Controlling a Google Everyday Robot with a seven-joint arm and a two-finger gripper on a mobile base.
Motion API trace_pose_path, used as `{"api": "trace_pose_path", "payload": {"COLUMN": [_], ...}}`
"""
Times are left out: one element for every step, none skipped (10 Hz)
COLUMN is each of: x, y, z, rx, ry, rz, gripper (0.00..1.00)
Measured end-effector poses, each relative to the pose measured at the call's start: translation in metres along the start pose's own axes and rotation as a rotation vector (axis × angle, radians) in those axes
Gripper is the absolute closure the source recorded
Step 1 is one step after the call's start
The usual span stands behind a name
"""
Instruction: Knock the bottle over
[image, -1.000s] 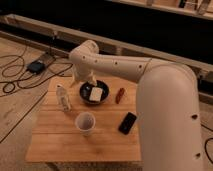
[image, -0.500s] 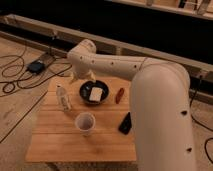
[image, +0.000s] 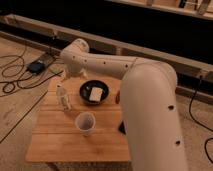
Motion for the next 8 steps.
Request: {"api": "trace_pose_path", "payload": {"x": [0.001, 0.000, -0.002, -0.005, -0.009, -0.013, -0.018, -0.021], "y": [-0.007, -0.011, -0.018, -0.022, -0.027, -0.031, -0.032, -0.031], "z": [0.001, 0.002, 0.003, 0.004, 0.005, 0.007, 0.009, 0.010], "rx": [0.012, 0.022, 0.037, 0.046, 0.053, 0.057, 0.055, 0.053], "ry": [-0.004, -0.009, -0.021, -0.031, -0.042, -0.054, -0.065, -0.071], "rz": [-0.013, -0.023, -0.036, -0.047, -0.061, -0.076, -0.086, -0.089], "gripper": [0.20, 0.20, 0.20, 0.20, 0.20, 0.20, 0.20, 0.20]}}
